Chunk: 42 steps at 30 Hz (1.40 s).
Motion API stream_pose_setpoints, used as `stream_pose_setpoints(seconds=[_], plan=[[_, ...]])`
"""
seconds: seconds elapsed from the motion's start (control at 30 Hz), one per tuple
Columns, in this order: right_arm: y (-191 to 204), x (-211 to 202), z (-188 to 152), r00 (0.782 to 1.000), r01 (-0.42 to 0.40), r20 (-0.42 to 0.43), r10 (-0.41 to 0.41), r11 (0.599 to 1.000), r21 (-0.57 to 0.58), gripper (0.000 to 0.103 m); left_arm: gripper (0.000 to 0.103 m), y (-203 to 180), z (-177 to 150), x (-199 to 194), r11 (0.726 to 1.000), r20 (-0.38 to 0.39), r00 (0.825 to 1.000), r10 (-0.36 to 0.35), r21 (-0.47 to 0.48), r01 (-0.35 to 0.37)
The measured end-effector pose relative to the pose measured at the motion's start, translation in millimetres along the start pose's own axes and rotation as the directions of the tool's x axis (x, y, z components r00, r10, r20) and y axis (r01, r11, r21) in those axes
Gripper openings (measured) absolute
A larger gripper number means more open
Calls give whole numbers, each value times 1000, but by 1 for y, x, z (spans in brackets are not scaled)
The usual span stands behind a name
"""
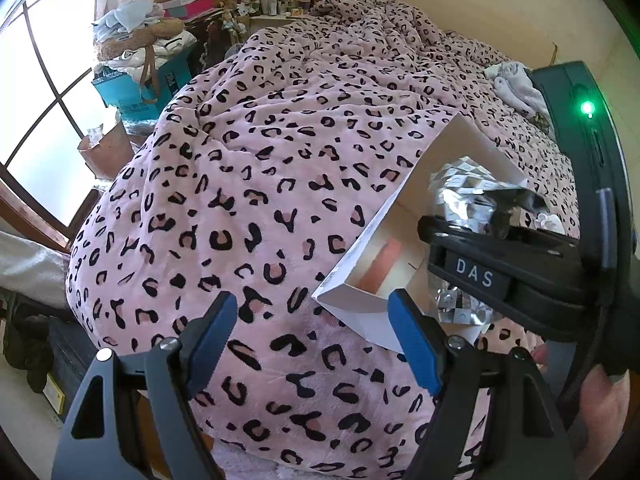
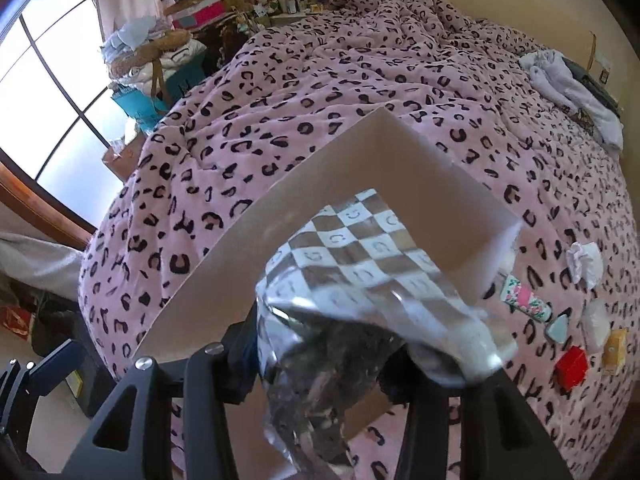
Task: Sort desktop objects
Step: 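Lower silver foil wrapper into the white box and open right tool, then withdraw both tools from the box back over the bed items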
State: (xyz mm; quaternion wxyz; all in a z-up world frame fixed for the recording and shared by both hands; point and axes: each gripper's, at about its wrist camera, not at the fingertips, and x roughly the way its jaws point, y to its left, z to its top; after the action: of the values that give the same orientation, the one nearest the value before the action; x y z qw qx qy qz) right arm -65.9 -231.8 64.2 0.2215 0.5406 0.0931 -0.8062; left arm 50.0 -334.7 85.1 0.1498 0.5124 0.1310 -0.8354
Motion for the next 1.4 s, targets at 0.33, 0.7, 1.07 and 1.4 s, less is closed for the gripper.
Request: stream_pose_setpoints(seconds=[0.33,0.7,1.07,1.4], plan=[[-6,-21,11,999,-23,47,22,1000,19,55,79,3,2,2,1000,-4,1000,-3,-13,3],[-28,-42,-18,999,30,40,-31,999,37,55,79,-14,8,9,1000,-13,1000,-13,4,13],[-36,-83,-39,993,57,102,-60,998,34,55,79,-25,3,3,1000,-16,1000,3,12,-3],[-46,-89,-57,993,61,100,-67,996,60,55,79,-35,-6,-11,1000,1,1000,5,28,-5]])
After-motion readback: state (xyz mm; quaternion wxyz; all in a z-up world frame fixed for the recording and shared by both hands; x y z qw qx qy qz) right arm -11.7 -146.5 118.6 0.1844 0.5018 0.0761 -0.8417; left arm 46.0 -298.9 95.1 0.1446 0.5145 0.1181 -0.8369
